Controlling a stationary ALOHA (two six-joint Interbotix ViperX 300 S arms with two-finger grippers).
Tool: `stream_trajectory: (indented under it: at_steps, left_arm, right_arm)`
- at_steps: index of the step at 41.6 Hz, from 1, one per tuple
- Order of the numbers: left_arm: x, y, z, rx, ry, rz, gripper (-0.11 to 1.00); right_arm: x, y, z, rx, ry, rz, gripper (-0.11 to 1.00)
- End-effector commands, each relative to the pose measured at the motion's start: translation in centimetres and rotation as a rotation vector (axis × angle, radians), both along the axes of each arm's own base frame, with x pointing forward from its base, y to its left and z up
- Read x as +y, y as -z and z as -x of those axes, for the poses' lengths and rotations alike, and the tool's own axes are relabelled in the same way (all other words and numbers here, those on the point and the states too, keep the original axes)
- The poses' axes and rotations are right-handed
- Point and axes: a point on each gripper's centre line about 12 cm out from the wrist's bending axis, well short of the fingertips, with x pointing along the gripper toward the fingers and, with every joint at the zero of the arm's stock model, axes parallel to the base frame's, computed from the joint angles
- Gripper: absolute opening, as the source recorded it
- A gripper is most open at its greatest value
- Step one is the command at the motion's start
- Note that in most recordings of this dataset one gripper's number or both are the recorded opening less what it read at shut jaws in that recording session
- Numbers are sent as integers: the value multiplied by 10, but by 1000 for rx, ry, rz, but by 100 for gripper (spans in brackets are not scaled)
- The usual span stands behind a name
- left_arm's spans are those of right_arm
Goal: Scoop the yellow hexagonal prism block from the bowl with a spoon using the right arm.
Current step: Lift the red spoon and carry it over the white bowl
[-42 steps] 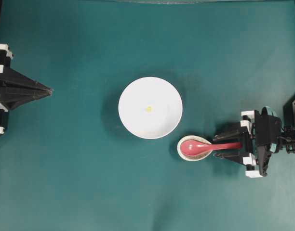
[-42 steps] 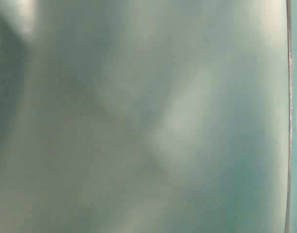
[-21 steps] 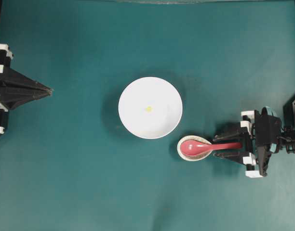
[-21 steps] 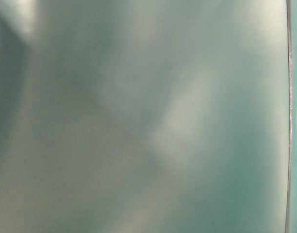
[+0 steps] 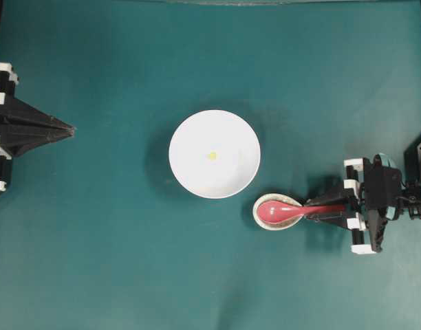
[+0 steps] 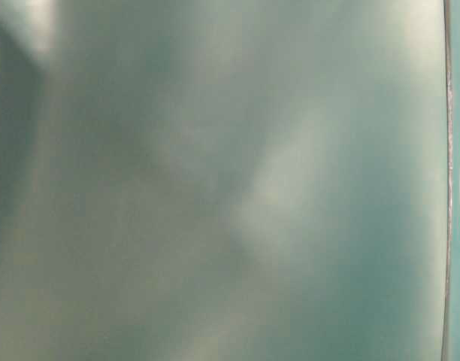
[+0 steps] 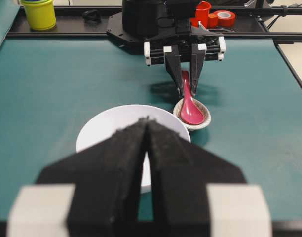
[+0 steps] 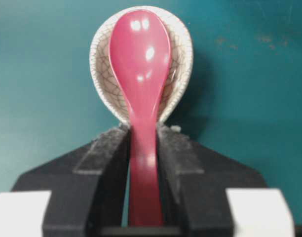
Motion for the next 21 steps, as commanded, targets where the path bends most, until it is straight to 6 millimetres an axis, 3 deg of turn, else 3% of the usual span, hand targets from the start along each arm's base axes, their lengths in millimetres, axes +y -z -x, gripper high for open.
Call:
stream_trajectory:
  at_steps: [1, 21]
  left_arm:
    - [0, -4, -2, -9, 1, -3, 1]
    - [0, -4, -2, -3, 0, 3, 1]
  right_arm:
    - [3, -9, -2, -35, -15, -12, 24]
    - [-10, -73, -10, -167, 17, -89, 24]
